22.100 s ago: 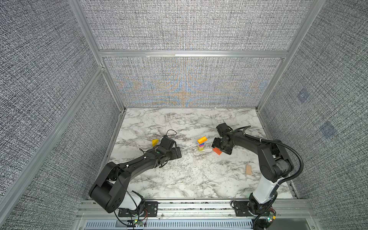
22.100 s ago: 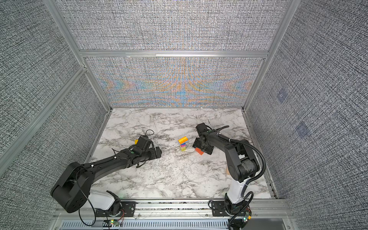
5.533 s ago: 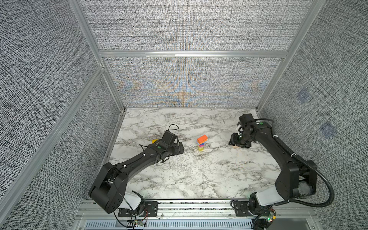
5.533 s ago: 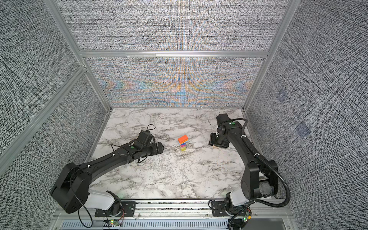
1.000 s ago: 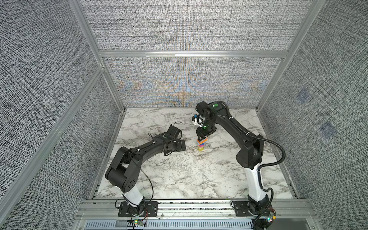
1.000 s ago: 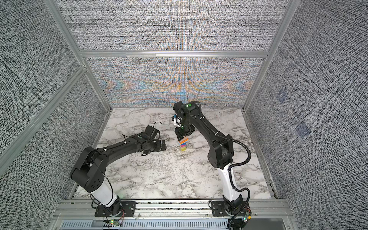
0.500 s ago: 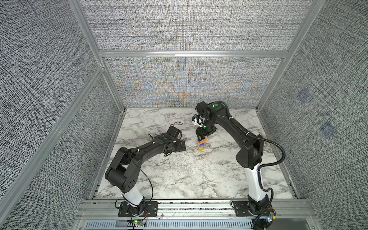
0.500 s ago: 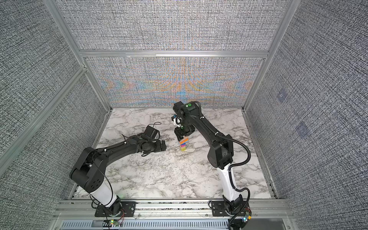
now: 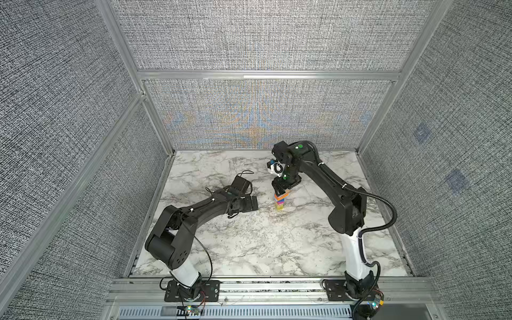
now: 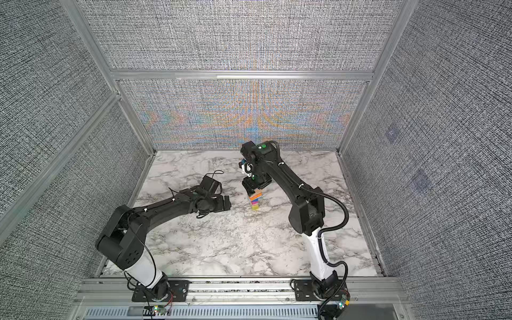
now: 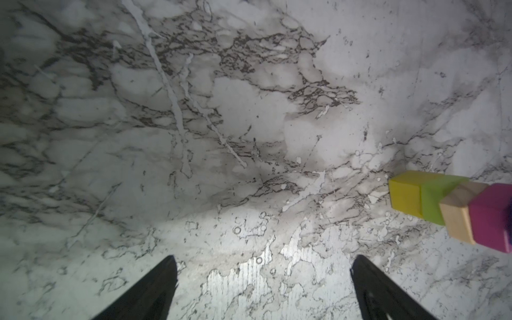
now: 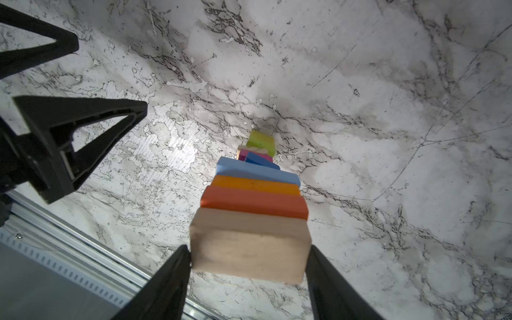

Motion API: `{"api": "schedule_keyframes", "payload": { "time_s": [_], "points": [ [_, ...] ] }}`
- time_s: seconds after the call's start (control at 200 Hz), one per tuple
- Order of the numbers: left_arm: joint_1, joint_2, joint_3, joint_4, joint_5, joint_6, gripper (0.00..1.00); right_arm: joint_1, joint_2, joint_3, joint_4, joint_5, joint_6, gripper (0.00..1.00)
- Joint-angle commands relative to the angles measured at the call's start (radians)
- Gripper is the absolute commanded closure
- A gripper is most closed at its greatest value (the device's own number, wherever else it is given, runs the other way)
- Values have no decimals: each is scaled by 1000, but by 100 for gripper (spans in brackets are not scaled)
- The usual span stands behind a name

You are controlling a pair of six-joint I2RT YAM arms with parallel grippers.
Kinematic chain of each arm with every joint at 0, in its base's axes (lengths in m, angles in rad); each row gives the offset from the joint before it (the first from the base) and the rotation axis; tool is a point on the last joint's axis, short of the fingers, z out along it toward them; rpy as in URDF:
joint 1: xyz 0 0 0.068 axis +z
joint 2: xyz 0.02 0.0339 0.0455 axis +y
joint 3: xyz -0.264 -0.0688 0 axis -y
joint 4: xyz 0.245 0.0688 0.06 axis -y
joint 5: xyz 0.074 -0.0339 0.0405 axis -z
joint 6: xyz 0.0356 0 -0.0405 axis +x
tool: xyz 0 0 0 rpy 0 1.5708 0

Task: Build the wood block tower
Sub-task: 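Open the right gripper to release the light-wood block and raise it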

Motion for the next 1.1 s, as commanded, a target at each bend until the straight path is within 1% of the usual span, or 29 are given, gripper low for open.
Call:
{"api": "schedule_keyframes", "payload": {
  "time_s": [0.0,0.795,0.925,1.095],
  "points": [
    [2,-7,1,3,-14,-2,1,3,-4,-2,0,-1,-3,31],
    [2,1,17,-12,-19,-2,1,8,-21,-16,23,15,8,31],
    [3,-22,16,-23,-40,-2,1,9,-65,-43,65,22,13,29],
    [4,-49,48,-97,-78,-1,1,13,-156,-103,142,21,29,27]
  ]
}}
